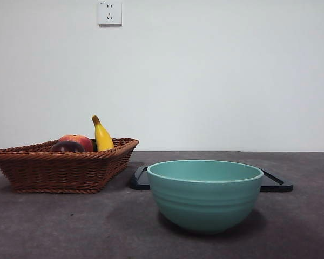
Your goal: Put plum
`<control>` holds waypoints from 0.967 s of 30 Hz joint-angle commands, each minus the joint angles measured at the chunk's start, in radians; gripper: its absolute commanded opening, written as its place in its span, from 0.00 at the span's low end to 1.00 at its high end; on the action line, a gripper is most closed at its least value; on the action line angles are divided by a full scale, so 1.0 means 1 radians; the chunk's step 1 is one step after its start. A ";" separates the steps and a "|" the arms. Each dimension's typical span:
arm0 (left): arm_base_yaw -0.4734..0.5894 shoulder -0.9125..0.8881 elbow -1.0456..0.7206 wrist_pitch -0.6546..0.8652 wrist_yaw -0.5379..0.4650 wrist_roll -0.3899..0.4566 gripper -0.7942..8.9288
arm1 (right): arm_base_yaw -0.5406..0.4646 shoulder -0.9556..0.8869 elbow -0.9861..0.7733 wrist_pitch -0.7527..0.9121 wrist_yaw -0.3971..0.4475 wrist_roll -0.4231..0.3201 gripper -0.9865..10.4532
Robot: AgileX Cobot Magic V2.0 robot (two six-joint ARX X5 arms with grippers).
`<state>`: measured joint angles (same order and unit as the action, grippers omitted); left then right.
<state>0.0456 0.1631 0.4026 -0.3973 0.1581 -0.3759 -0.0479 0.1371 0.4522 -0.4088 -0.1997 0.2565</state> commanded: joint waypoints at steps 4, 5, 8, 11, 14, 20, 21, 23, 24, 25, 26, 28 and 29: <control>0.002 0.167 0.167 -0.108 0.116 0.152 0.09 | 0.000 0.131 0.150 -0.117 -0.099 -0.100 0.09; 0.001 0.193 0.190 -0.122 0.142 0.166 0.09 | 0.000 0.156 0.171 -0.137 -0.120 -0.109 0.09; -0.002 0.290 0.279 -0.183 0.241 0.208 0.09 | 0.001 0.239 0.260 -0.223 -0.191 -0.145 0.09; -0.008 0.371 0.356 -0.246 0.304 0.246 0.09 | 0.011 0.316 0.336 -0.293 -0.243 -0.174 0.09; -0.024 0.446 0.433 -0.320 0.358 0.296 0.09 | 0.032 0.388 0.411 -0.362 -0.285 -0.193 0.09; -0.079 0.571 0.577 -0.453 0.420 0.376 0.09 | 0.099 0.520 0.528 -0.470 -0.361 -0.229 0.09; -0.091 0.589 0.602 -0.481 0.422 0.389 0.09 | 0.113 0.539 0.543 -0.487 -0.372 -0.237 0.09; -0.111 0.616 0.639 -0.527 0.423 0.411 0.09 | 0.137 0.570 0.565 -0.516 -0.378 -0.249 0.09; -0.129 0.635 0.663 -0.560 0.427 0.429 0.09 | 0.161 0.600 0.584 -0.545 -0.378 -0.261 0.09; -0.143 0.646 0.677 -0.582 0.437 0.439 0.09 | 0.181 0.620 0.595 -0.568 -0.378 -0.272 0.09; -0.156 0.656 0.684 -0.603 0.459 0.446 0.09 | 0.205 0.642 0.602 -0.592 -0.378 -0.277 0.09; -0.174 0.660 0.684 -0.628 0.470 0.456 0.09 | 0.242 0.673 0.605 -0.627 -0.377 -0.297 0.09; -0.179 0.660 0.684 -0.635 0.470 0.462 0.09 | 0.256 0.684 0.605 -0.639 -0.377 -0.301 0.09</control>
<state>-0.1318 0.8181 1.0641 -1.0374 0.6239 0.0628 0.2062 0.8173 1.0367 -1.0523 -0.5732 -0.0216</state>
